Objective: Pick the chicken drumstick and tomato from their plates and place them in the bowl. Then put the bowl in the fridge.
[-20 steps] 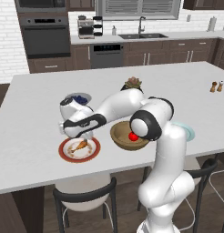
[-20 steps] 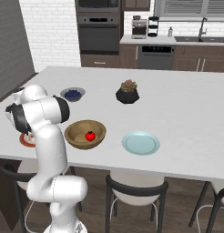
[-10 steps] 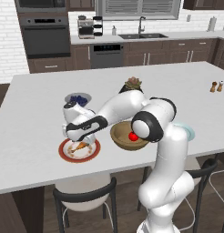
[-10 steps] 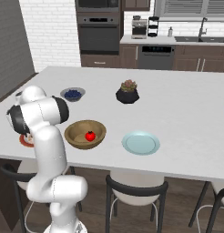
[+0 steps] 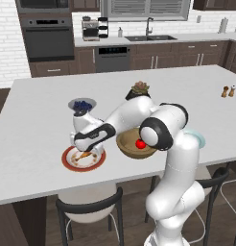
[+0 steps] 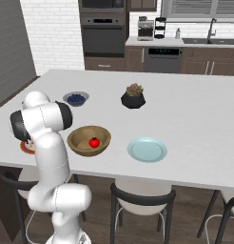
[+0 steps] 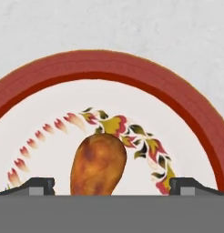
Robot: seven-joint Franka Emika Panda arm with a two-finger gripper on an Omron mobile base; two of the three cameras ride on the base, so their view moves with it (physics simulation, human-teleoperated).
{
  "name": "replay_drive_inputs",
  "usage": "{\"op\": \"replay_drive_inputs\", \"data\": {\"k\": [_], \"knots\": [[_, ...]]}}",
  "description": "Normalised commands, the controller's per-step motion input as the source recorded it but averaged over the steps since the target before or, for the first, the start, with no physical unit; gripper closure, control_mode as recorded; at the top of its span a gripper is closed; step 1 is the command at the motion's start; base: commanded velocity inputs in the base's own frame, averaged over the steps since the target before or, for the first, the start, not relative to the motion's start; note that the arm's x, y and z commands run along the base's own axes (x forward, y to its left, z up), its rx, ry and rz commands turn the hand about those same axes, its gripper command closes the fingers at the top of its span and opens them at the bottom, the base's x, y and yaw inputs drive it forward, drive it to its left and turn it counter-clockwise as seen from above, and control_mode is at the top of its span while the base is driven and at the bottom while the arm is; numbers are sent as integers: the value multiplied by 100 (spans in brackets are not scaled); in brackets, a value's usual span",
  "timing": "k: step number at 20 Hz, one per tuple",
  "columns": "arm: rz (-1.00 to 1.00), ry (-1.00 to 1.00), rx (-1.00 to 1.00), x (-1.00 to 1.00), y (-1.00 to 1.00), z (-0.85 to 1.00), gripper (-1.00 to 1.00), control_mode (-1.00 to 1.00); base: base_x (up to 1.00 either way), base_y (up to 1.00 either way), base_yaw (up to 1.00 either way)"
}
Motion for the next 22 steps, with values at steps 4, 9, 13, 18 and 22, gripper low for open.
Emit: {"op": "replay_drive_inputs", "data": {"k": [4, 9, 13, 18, 22], "knots": [[-4, 0, 0, 3, 0, -29, -100, -100, 0, 0, 0], [-1, 0, 0, 27, 0, -9, -100, -100, 0, 0, 0], [0, 0, 0, 35, 4, 0, -100, -100, 0, 0, 0], [-2, 0, 0, -5, 6, -40, 100, -100, 0, 0, 0], [-3, 0, 0, -13, 0, -13, 100, -100, 0, 0, 0]]}}
